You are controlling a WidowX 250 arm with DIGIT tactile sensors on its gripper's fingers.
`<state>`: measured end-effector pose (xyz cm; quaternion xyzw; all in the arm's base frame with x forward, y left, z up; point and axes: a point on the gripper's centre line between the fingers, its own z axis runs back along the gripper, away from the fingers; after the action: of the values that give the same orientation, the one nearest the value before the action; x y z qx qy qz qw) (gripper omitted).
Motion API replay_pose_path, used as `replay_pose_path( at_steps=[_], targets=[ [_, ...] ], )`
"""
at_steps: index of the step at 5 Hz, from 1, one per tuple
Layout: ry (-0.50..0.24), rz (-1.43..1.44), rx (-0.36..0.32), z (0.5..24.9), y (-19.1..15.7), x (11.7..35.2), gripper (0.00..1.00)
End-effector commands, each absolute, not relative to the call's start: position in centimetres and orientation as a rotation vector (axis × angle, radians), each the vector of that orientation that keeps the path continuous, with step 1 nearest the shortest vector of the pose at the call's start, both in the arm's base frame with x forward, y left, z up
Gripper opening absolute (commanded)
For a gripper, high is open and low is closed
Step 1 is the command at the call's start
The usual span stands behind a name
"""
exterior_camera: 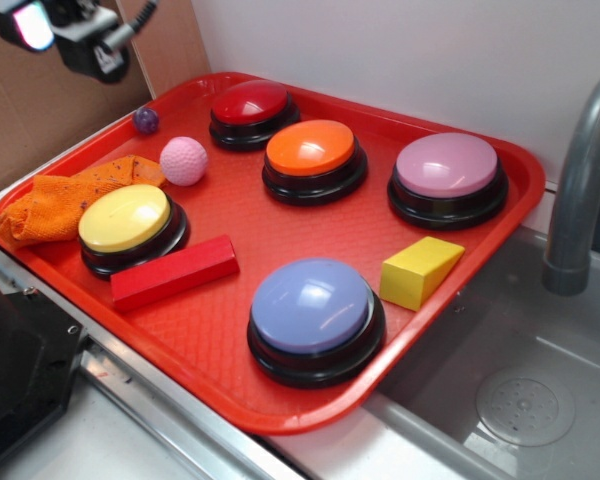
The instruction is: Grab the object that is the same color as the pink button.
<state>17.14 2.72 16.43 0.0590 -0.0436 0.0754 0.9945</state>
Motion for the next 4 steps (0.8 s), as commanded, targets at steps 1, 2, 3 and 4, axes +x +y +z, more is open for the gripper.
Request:
replay_pose_path(
  at_steps=[1, 2, 3, 4],
  targets=[
    [-0.155, 0.212, 0.182, 10.3, 7.0, 21.3, 1.00],
    [-0.154, 0.195, 0.183, 7.6, 8.3, 22.6, 1.00],
    [-0.144, 0.189, 0.143, 5.2, 8.9, 23.7, 1.00],
    [-0.137, 0.158, 0.098, 3.8, 8.7, 24.8, 1.00]
  ],
)
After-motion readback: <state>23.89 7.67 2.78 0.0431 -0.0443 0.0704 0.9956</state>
